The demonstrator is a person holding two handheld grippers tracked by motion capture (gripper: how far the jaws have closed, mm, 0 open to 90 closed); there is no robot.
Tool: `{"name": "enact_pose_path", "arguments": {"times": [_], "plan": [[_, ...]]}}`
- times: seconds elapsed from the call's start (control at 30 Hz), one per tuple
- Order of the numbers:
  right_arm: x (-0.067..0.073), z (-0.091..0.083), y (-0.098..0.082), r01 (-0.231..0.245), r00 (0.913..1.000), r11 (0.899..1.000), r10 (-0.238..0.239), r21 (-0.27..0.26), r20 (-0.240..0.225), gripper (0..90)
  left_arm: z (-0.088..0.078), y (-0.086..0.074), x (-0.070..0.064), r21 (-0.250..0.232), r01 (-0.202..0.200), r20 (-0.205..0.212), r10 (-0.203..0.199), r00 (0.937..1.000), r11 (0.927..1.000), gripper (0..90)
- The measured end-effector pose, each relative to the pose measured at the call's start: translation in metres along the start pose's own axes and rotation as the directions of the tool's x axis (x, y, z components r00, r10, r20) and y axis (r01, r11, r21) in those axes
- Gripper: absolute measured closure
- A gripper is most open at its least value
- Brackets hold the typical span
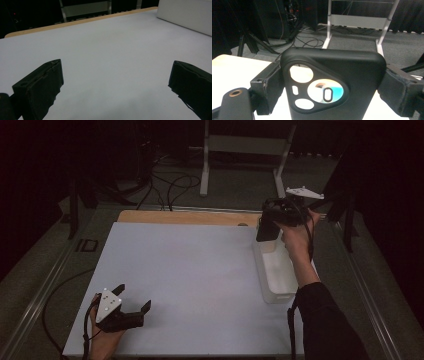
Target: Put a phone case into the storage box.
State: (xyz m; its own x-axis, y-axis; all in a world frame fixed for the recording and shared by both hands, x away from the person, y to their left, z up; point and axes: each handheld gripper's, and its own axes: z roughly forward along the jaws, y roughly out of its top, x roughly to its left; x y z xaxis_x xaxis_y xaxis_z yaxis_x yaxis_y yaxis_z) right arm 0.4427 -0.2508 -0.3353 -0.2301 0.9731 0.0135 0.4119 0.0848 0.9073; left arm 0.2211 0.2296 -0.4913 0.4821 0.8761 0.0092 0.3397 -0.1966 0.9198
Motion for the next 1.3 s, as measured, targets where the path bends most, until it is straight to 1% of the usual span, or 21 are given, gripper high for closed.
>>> {"name": "enact_pose_path", "arguments": {"times": [0.13,0.27,0.43,0.57,0.87,1.1,1.3], "plan": [[-0.005,0.002,-0.003,0.002,0.9999,1.000,-0.002,0.007,0.014,13.8,0.000,0.000,0.001,-0.001,0.005,-0.003,-0.005,1.0000,1.0000,0.2],[-0.011,0.003,-0.006,-0.011,0.9996,1.000,0.011,0.013,0.027,13.8,-0.001,0.000,0.001,-0.003,0.005,-0.002,-0.005,1.0000,1.0000,0.2],[-0.015,0.005,-0.008,-0.016,0.9993,1.000,0.015,0.019,0.035,13.8,0.000,0.000,0.000,-0.001,-0.001,-0.001,0.001,1.0000,1.0000,0.2],[-0.016,0.008,-0.012,-0.009,0.9990,1.000,0.007,0.029,0.044,13.8,0.000,0.000,0.000,-0.002,0.002,-0.001,-0.002,1.0000,1.0000,0.2],[-0.020,0.017,-0.019,-0.017,0.9982,0.999,0.014,0.050,0.058,13.8,-0.001,0.000,0.000,-0.006,0.003,-0.002,-0.003,1.0000,1.0000,0.2],[-0.019,0.025,-0.023,-0.015,0.9981,0.998,0.011,0.065,0.061,13.8,-0.001,0.000,0.001,-0.009,0.007,-0.003,-0.007,1.0000,0.9999,0.2],[-0.019,0.031,-0.027,-0.015,0.9982,0.997,0.011,0.075,0.060,13.7,-0.001,0.000,0.001,-0.007,0.002,-0.003,-0.002,1.0000,1.0000,0.2]]}}
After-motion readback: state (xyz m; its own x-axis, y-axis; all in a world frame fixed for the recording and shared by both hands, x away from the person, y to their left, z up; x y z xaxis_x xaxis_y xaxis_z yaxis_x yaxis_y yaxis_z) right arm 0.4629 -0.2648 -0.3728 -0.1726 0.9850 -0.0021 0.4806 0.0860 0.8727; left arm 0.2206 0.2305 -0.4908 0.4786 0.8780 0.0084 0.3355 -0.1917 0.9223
